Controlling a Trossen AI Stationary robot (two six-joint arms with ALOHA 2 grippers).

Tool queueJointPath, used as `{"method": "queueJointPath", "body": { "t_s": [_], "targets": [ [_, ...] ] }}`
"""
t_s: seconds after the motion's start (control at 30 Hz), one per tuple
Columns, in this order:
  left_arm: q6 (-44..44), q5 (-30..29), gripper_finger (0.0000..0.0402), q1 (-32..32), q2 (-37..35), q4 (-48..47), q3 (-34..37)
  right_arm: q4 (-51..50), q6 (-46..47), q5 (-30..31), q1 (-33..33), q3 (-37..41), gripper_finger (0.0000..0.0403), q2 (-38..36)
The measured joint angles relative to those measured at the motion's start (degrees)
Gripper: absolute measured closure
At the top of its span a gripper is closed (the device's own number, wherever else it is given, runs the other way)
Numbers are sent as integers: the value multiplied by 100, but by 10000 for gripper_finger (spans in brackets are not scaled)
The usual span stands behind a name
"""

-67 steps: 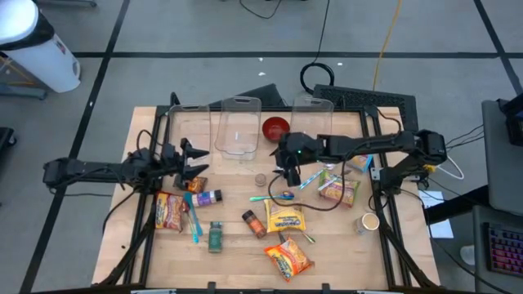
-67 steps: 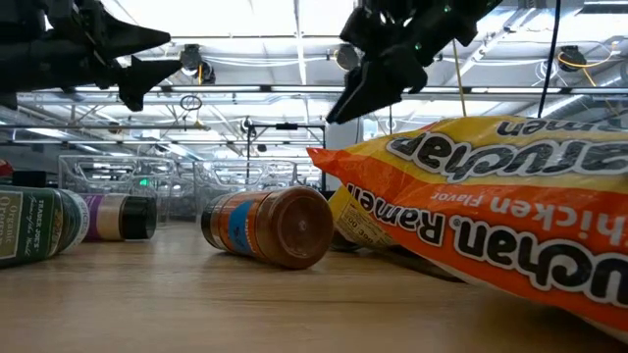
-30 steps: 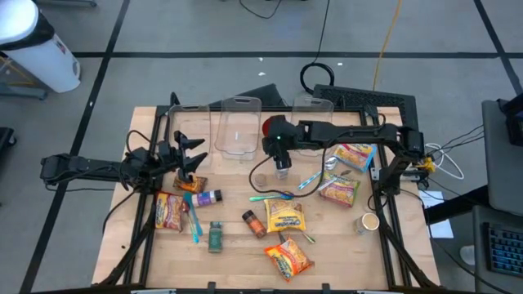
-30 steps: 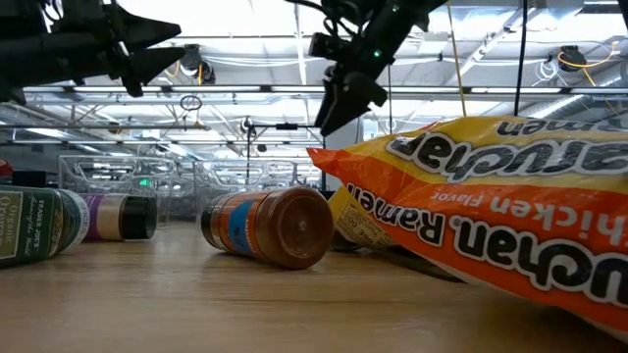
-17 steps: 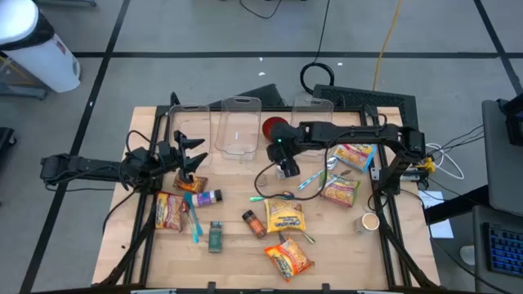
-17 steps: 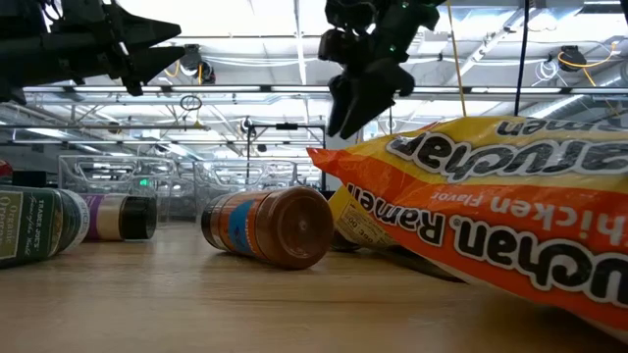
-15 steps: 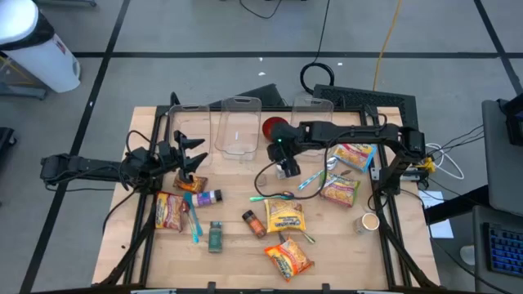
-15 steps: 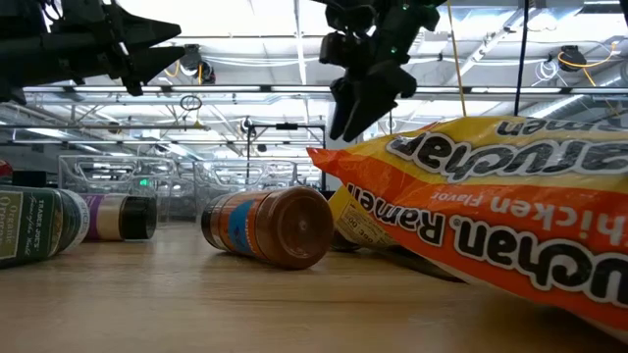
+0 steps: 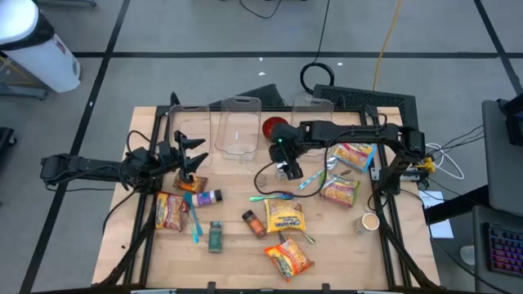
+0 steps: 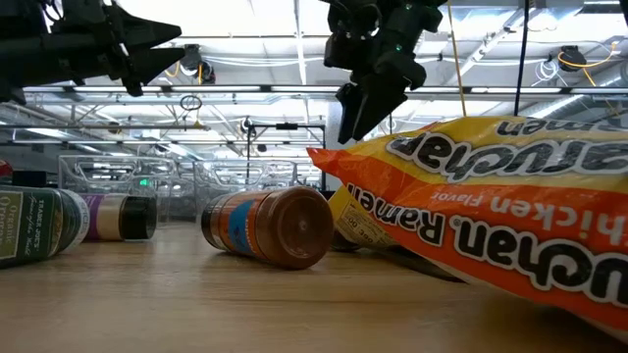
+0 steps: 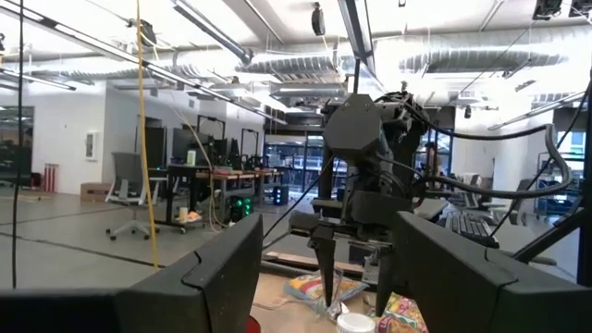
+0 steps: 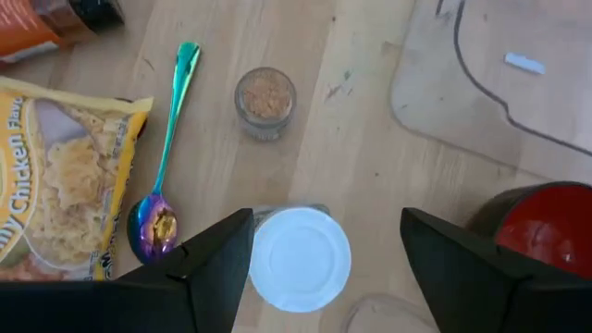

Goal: Pick & Place Food Item
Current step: Put the white seasoning bottle into the right transparent bin

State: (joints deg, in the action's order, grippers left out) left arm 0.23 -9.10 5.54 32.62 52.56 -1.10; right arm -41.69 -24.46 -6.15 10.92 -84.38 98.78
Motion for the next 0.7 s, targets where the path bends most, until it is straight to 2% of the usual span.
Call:
{"method": "queueJointPath", "body": {
  "t_s": [0.7],
  "targets": [
    [-7,-2,149,0,0,0,0,719,131,-1,0,957,138,2]
  ]
}}
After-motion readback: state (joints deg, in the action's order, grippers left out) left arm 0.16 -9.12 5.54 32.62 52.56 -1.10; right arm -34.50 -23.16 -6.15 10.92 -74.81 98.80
